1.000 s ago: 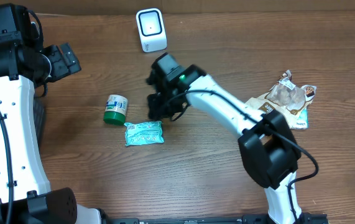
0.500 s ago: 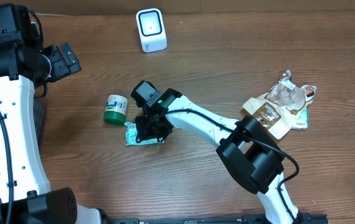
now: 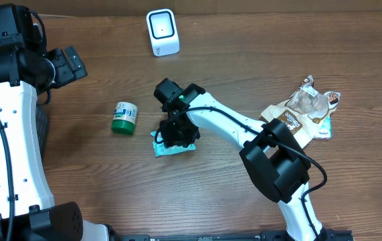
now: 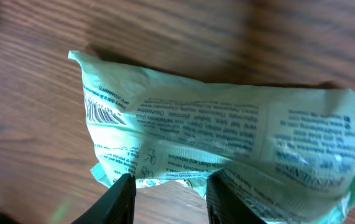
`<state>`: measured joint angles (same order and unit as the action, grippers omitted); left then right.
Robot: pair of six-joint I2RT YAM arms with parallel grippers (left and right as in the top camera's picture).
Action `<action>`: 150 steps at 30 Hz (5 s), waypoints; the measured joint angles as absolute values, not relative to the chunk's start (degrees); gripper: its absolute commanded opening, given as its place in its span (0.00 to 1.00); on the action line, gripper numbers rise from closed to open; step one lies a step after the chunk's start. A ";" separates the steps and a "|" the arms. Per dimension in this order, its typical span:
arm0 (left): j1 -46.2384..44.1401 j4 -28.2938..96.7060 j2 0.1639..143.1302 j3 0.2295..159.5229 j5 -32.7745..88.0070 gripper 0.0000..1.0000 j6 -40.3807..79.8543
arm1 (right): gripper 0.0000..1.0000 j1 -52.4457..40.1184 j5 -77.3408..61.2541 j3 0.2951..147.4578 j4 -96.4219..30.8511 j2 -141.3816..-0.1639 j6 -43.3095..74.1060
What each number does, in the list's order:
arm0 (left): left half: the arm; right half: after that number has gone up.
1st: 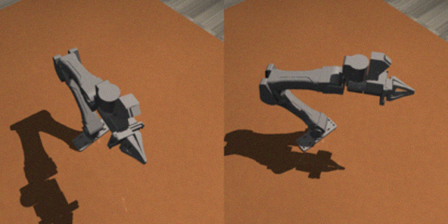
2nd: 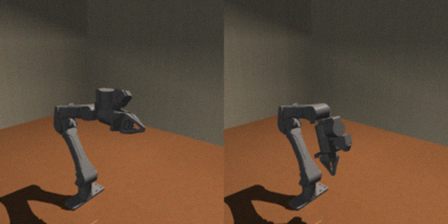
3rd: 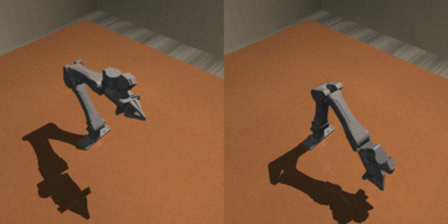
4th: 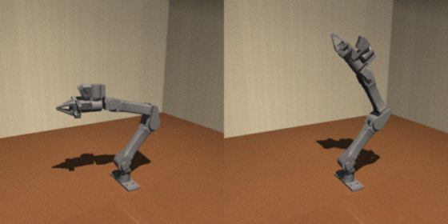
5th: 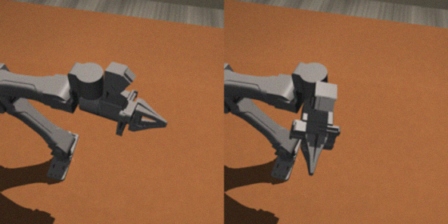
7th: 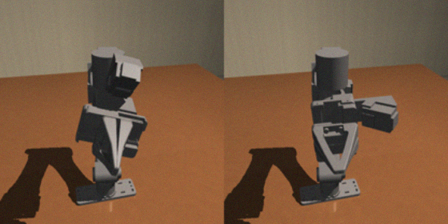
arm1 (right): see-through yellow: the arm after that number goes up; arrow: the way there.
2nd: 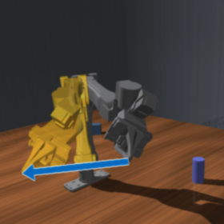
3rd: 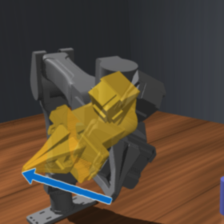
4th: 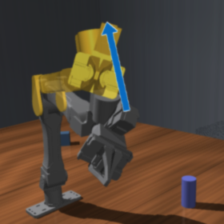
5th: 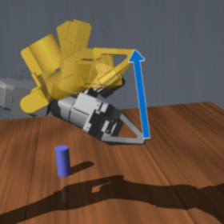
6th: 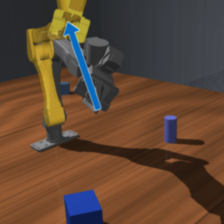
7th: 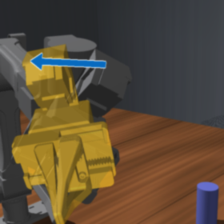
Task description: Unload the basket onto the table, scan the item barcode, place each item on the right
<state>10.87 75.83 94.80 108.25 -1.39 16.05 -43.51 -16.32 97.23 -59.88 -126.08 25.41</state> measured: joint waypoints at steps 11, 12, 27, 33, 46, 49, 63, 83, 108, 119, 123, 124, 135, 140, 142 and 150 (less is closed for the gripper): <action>10.87 75.85 94.80 108.25 -1.39 1.00 16.08 | 0.12 -43.72 -9.96 99.77 -56.64 -126.08 23.97; 10.87 75.85 94.80 108.25 -1.39 1.00 16.05 | 0.11 -43.86 -9.21 99.77 -56.34 -126.08 24.03; 10.87 75.85 94.80 108.25 -1.39 1.00 16.05 | 0.19 -46.98 -1.72 101.25 -55.92 -128.92 26.65; 10.87 75.85 94.80 108.25 -1.39 1.00 16.08 | 0.41 -47.33 -2.81 101.60 -55.55 -129.03 27.03; 10.87 75.83 94.80 108.25 -1.39 1.00 16.05 | 0.84 -47.48 -3.62 103.15 -57.98 -129.05 25.41; 10.87 75.83 94.80 108.25 -1.39 1.00 16.05 | 0.85 -46.35 -3.62 104.68 -61.45 -129.08 24.80; 10.87 75.83 94.80 108.25 -1.39 1.00 16.05 | 0.83 -28.82 -13.28 109.86 -76.60 -117.56 16.12; 10.87 75.83 94.80 108.25 -1.39 1.00 16.05 | 0.77 -26.41 -30.76 82.41 -52.31 -117.67 18.33; 10.87 75.85 94.80 108.25 -1.37 0.99 16.05 | 0.04 -29.30 -36.45 70.59 -30.48 -117.43 37.23; 10.87 75.85 94.80 108.25 -1.37 0.99 16.08 | 0.04 -26.55 -36.64 70.02 -33.80 -112.62 28.91; 10.87 75.85 94.80 108.25 -1.39 1.00 16.05 | 0.04 -23.42 -38.37 69.95 -36.10 -103.70 24.34; 10.87 75.85 94.80 108.25 -1.37 0.99 16.05 | 0.04 -22.52 -39.00 69.95 -36.95 -100.75 23.29; 10.87 75.85 94.80 108.25 -1.39 0.99 16.05 | 0.04 -18.83 -41.69 69.95 -43.55 -80.49 17.72; 10.87 75.85 94.80 108.25 -1.39 1.00 16.05 | 0.04 -18.81 -41.74 69.95 -44.64 -75.07 17.98; 10.87 75.85 94.80 108.25 -1.39 1.00 16.05 | 0.04 -18.81 -41.74 69.95 -45.25 -73.82 18.02; 10.87 75.85 94.80 108.25 -1.39 1.00 16.05 | 0.04 -18.79 -40.82 69.95 -49.08 -73.45 18.04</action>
<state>10.87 75.85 94.80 108.25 -1.39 16.05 -18.79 -40.82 69.95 -49.08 -73.45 18.04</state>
